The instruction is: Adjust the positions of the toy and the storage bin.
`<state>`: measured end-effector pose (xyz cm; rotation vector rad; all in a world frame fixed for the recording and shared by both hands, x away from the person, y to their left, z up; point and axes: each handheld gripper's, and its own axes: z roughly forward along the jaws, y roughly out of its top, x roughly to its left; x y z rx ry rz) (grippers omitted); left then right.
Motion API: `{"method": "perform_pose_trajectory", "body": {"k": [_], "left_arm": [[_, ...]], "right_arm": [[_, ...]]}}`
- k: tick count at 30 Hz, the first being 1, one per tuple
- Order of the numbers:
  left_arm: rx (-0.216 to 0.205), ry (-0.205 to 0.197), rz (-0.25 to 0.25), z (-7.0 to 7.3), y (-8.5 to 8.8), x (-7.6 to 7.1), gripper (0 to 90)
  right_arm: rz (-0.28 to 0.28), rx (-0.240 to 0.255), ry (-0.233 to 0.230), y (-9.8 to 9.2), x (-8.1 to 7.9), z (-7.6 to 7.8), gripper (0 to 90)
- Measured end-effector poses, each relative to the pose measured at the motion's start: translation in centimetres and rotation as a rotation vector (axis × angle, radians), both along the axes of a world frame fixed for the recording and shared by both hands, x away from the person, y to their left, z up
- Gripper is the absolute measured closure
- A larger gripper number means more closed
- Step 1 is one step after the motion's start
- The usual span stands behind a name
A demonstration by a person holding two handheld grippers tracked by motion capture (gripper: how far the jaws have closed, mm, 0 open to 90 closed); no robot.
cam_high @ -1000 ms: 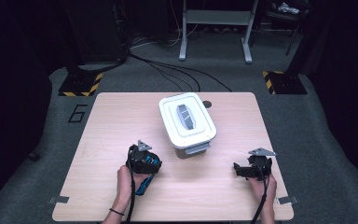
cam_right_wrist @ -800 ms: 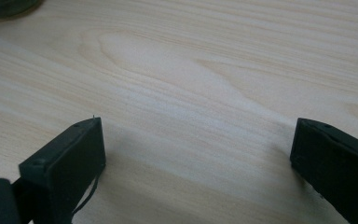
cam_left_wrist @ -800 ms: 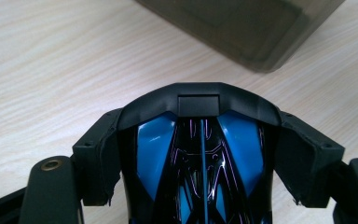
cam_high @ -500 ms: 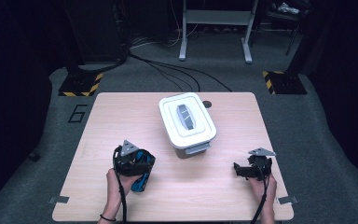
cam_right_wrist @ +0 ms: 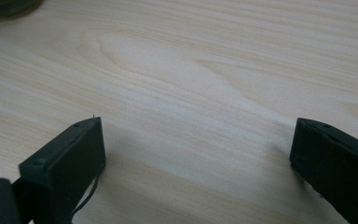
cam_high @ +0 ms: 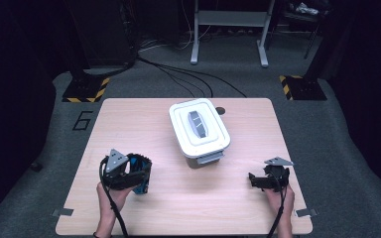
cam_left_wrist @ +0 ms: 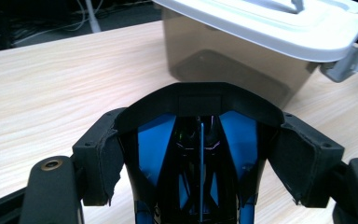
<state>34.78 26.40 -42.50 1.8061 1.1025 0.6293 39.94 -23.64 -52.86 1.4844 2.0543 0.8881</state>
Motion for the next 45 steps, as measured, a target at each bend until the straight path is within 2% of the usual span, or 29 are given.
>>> {"method": "perform_pose_trajectory", "body": {"k": [5, 6, 8, 10, 12, 13, 16, 18, 21, 22, 25, 26, 28, 33, 38, 39, 44, 45], "left_arm": [[0.026, 0.007, 0.022, 0.5, 1.5, -0.1, 25.0], [0.053, 0.015, 0.029, 0.7, 2.1, -0.1, 25.0], [0.066, 0.021, 0.033, 0.8, 2.4, -0.1, 25.1], [0.103, 0.042, 0.036, 0.9, 3.3, 0.0, 25.0], [0.115, 0.050, 0.037, 0.9, 3.6, 0.1, 25.0], [0.136, 0.068, 0.036, 0.8, 4.1, 0.2, 25.1], [0.155, 0.081, 0.040, 0.7, 4.6, 0.3, 25.1], [0.168, 0.116, 0.048, 0.5, 5.4, 0.7, 25.1], [0.175, 0.137, 0.052, 0.3, 5.8, 1.0, 25.1], [0.180, 0.164, 0.056, 0.0, 6.2, 1.4, 25.1], [0.190, 0.188, 0.060, -0.3, 6.5, 1.8, 25.1], [0.192, 0.219, 0.063, -0.6, 6.8, 2.2, 25.1], [0.194, 0.242, 0.061, -0.7, 7.2, 2.6, 25.1], [0.194, 0.264, 0.072, -1.2, 7.9, 3.3, 25.1], [0.219, 0.341, 0.057, -2.8, 8.1, 5.0, 25.0], [0.219, 0.341, 0.057, -2.8, 8.1, 5.0, 25.0], [0.197, 0.415, 0.021, -4.7, 7.7, 6.5, 24.9], [0.197, 0.415, 0.021, -4.7, 7.7, 6.5, 24.9]], "right_arm": [[0.000, 0.000, 0.000, 0.0, 0.0, 0.0, 2.6], [-0.001, 0.000, 0.000, 0.0, 0.0, 0.0, 2.6], [-0.001, 0.000, -0.001, 0.0, 0.0, 0.0, 2.6], [-0.001, -0.001, -0.001, 0.0, 0.0, 0.0, 2.6], [-0.001, -0.001, 0.000, 0.0, 0.0, 0.0, 2.6], [-0.001, 0.000, -0.002, 0.0, 0.0, 0.0, 2.6], [-0.001, -0.001, -0.002, 0.0, 0.0, 0.0, 2.6], [-0.002, -0.001, -0.002, 0.0, 0.0, 0.0, 2.7], [-0.003, -0.001, -0.002, 0.0, 0.0, 0.0, 2.8], [-0.003, -0.001, -0.002, 0.0, 0.0, 0.0, 2.8], [-0.005, -0.002, -0.003, 0.0, 0.0, 0.0, 2.8], [-0.005, -0.002, -0.003, 0.0, 0.0, 0.0, 2.9], [-0.006, -0.002, -0.003, 0.0, 0.0, 0.0, 2.9], [-0.007, -0.003, -0.004, 0.0, 0.0, 0.0, 3.0], [-0.007, -0.003, -0.004, 0.0, 0.0, 0.0, 3.0], [-0.007, -0.003, -0.004, 0.0, 0.0, 0.0, 3.0], [-0.007, -0.003, -0.004, 0.0, 0.0, 0.0, 3.0], [-0.007, -0.002, -0.004, 0.0, 0.0, 0.0, 3.0]]}}
